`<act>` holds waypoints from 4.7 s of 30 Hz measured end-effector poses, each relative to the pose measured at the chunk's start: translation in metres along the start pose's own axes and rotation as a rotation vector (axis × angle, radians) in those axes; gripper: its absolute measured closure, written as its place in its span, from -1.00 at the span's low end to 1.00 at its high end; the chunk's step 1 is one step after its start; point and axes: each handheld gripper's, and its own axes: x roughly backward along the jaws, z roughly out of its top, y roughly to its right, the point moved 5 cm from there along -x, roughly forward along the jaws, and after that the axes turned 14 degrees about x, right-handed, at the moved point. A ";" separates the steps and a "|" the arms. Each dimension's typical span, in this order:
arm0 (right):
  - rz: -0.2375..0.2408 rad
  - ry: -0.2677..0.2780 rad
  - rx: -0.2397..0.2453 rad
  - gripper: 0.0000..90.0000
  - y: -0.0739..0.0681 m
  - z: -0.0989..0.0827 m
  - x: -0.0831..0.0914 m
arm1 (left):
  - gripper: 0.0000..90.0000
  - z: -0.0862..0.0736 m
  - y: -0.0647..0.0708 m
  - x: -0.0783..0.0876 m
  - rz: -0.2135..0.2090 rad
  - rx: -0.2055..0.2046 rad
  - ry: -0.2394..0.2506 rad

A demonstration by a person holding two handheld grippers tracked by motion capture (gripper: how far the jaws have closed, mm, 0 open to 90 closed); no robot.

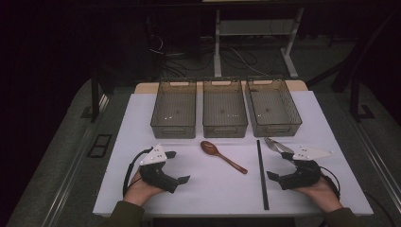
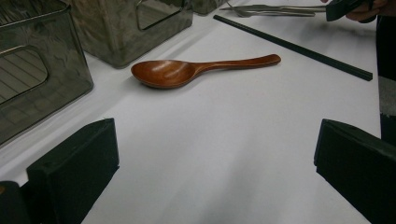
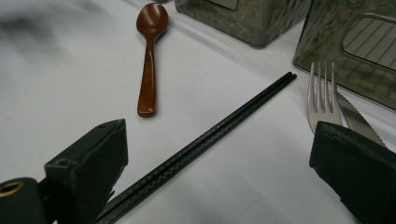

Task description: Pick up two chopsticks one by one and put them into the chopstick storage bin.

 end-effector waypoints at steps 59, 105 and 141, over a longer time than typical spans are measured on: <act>-0.158 -0.267 -0.149 0.56 0.043 0.027 -0.082 | -1.00 0.001 0.000 0.001 -0.006 0.021 0.015; -0.064 -0.230 -0.019 0.48 0.011 0.059 -0.106 | -1.00 0.001 0.000 0.003 -0.017 0.016 0.013; 0.190 -0.273 0.032 0.52 -0.084 -0.009 0.008 | -1.00 -0.002 0.001 -0.001 -0.012 0.016 -0.005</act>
